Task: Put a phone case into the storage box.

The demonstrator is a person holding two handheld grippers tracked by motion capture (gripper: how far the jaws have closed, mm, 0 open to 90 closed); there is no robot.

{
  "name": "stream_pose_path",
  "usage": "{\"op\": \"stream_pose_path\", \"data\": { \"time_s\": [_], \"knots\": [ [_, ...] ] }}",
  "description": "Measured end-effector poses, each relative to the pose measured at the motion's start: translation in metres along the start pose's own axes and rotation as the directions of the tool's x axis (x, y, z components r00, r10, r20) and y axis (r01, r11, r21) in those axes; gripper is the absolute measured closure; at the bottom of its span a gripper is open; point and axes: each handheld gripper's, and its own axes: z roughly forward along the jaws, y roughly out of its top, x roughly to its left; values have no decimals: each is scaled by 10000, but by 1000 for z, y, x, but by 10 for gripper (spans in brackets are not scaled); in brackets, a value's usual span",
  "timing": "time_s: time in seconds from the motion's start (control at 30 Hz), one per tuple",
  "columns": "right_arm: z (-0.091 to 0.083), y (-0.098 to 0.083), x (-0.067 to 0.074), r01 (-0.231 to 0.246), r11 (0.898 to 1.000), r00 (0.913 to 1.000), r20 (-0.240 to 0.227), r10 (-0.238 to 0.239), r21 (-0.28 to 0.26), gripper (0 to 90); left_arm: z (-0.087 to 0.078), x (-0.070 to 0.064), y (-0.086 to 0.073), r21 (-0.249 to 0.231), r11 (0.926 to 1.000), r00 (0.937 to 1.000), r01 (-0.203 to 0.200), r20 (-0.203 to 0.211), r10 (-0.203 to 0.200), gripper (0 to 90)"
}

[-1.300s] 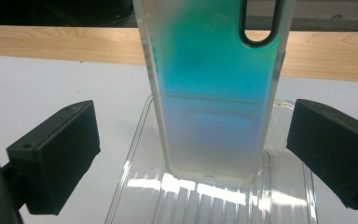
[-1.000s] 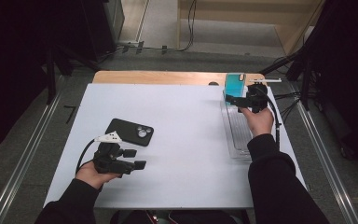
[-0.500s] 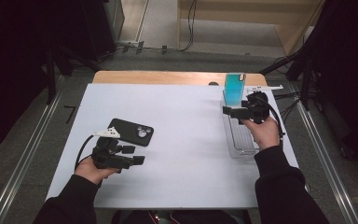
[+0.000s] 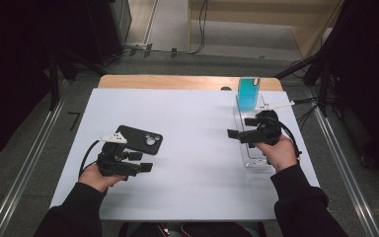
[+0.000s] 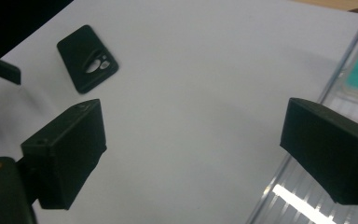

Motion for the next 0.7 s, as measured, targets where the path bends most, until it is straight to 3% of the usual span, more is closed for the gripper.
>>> {"op": "stream_pose_path", "data": {
  "time_s": [0.07,0.7],
  "knots": [
    [0,-4,4,115,9999,9999,-120,-115,19,120,-1,0,1,-40,10000,10000,14,-1,-14,298],
    [-7,-30,28,873,9955,9879,-1316,-816,379,128,-4,3,2,-93,10000,10000,-21,-32,20,297]
  ]
}}
